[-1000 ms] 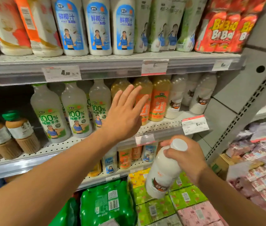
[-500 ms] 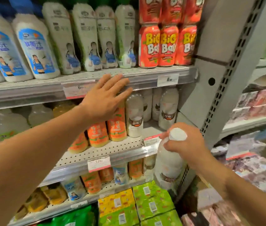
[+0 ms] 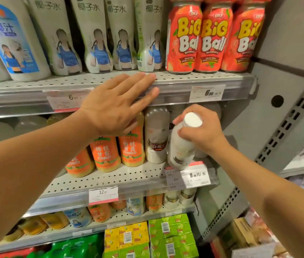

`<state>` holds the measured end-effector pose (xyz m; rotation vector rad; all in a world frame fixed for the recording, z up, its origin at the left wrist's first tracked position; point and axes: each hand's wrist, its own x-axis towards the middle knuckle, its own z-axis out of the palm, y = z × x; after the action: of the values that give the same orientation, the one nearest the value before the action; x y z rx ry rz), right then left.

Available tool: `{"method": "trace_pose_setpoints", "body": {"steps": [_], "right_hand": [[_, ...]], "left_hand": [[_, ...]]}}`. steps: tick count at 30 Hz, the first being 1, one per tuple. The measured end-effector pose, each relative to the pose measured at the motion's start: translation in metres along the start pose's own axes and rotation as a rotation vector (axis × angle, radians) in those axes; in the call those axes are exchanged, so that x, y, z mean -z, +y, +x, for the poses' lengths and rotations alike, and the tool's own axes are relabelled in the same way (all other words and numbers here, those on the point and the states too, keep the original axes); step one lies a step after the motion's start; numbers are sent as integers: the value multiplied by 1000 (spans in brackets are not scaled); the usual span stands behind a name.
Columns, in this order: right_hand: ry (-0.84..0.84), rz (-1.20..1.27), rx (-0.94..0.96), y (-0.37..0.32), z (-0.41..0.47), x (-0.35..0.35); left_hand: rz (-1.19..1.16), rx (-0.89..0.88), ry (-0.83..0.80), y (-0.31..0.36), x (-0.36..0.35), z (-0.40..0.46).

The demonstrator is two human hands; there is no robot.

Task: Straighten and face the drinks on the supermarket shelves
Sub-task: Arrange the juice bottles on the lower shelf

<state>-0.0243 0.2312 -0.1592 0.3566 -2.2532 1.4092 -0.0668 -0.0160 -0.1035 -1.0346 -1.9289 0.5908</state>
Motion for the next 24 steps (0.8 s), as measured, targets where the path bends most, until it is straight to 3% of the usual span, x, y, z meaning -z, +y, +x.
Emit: {"method": "trace_pose_setpoints", "body": {"steps": [6,11,15,18,24], "right_hand": [[-118,-36,-141,32,45,-12],[-82,10,-484,52,66,-12],[-88,-77,-590,61,72,-5],[-12,-71,-528,56,65,-2],[-127,-487,-279,52,27,-4]], "left_hand": [[-1,-9,12,0,-2,0],[4,-7,8,0,-2,-2],[-6,-2,5,0,-3,-1],[-6,-3,20,0,-3,-1],[-24,8,0,1,-1,0]]}}
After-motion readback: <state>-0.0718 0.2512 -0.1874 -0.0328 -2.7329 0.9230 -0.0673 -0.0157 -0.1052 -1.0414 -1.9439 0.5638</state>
